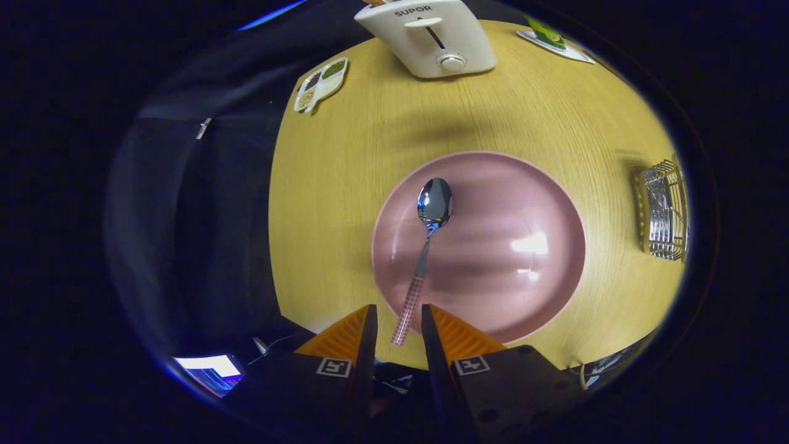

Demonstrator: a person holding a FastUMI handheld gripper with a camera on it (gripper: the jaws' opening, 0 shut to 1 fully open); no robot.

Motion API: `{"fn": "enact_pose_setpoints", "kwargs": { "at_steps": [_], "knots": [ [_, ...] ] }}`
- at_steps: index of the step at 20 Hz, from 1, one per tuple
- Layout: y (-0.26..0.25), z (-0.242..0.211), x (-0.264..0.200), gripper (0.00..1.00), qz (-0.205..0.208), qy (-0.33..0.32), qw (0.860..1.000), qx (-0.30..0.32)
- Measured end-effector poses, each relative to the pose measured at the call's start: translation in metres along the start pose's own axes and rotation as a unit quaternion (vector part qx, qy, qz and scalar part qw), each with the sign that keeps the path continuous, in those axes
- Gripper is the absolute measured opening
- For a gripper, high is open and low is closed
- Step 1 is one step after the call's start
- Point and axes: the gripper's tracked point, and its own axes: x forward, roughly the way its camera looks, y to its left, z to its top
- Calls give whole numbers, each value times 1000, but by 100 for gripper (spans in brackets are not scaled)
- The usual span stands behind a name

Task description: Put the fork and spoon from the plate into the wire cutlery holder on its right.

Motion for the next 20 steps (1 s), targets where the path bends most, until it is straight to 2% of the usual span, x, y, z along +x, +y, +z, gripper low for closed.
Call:
{"fn": "enact_pose_setpoints", "kwargs": {
  "at_steps": [6,8,11,13,16,20],
  "knots": [
    [-14,-1,38,45,-39,11,999,19],
    [-16,-2,42,24,-40,18,999,25],
    [-19,-7,43,12,-23,30,999,27],
    [-22,-7,32,11,-8,28,999,24],
    [-17,1,1,11,40,22,999,25],
    [-29,-10,-78,11,73,19,997,-24]
  ]
}}
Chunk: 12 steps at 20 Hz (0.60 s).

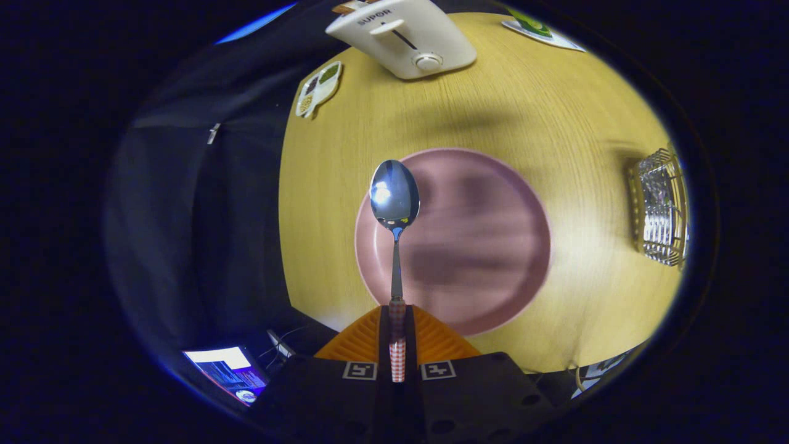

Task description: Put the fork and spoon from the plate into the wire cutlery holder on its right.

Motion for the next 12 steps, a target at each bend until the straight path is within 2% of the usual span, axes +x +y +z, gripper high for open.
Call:
{"fn": "enact_pose_setpoints", "kwargs": {
  "at_steps": [6,9,12],
  "knots": [
    [-26,16,-112,11,6,8,999,-40],
    [-74,26,-156,11,-48,30,997,-57],
    [-121,20,-188,11,-108,93,987,-70]
  ]
}}
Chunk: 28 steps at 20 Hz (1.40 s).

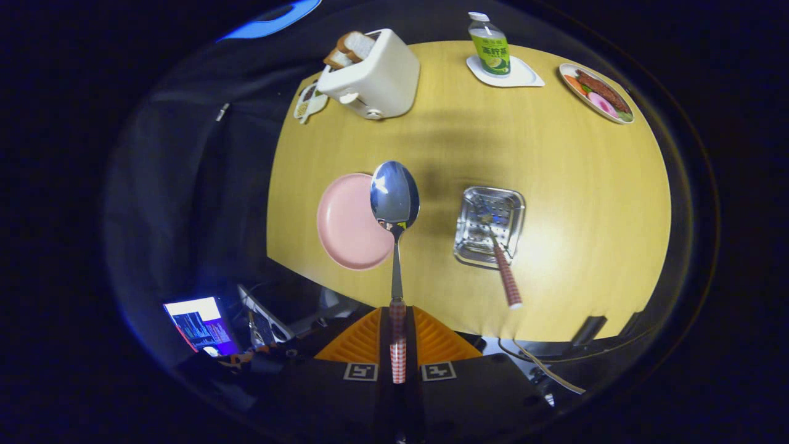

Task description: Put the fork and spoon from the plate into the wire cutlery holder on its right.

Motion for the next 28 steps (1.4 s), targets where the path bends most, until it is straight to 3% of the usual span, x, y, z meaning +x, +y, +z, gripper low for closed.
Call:
{"fn": "enact_pose_setpoints", "kwargs": {
  "at_steps": [4,10,14,18,24,25,28],
  "knots": [
    [-45,-21,-12,11,-47,105,993,10],
    [-60,-18,8,11,-92,228,969,25],
    [-66,-7,22,11,-129,276,952,26],
    [-64,9,35,12,-136,292,946,36],
    [-67,27,44,18,-130,269,953,42],
    [-63,31,44,32,-119,255,959,36],
    [-58,44,39,51,-88,186,978,18]
  ]
}}
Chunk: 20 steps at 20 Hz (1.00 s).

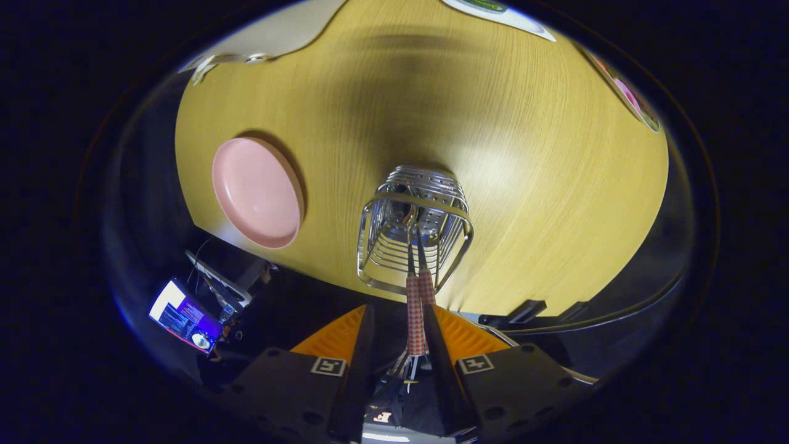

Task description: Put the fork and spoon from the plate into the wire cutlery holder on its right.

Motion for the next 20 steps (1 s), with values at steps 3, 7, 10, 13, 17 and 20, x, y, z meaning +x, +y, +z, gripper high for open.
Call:
{"fn": "enact_pose_setpoints", "kwargs": {
  "at_steps": [3,7,10,13,17,20],
  "knots": [
    [3,3,-18,81,27,-91,995,1],
    [-3,6,-46,99,24,-233,972,22],
    [-11,3,-72,100,-12,-334,942,21],
    [-6,-2,-96,100,-35,-428,903,22],
    [12,-20,-119,99,-42,-510,858,39],
    [26,-33,-129,99,-57,-558,827,30]
  ]
}}
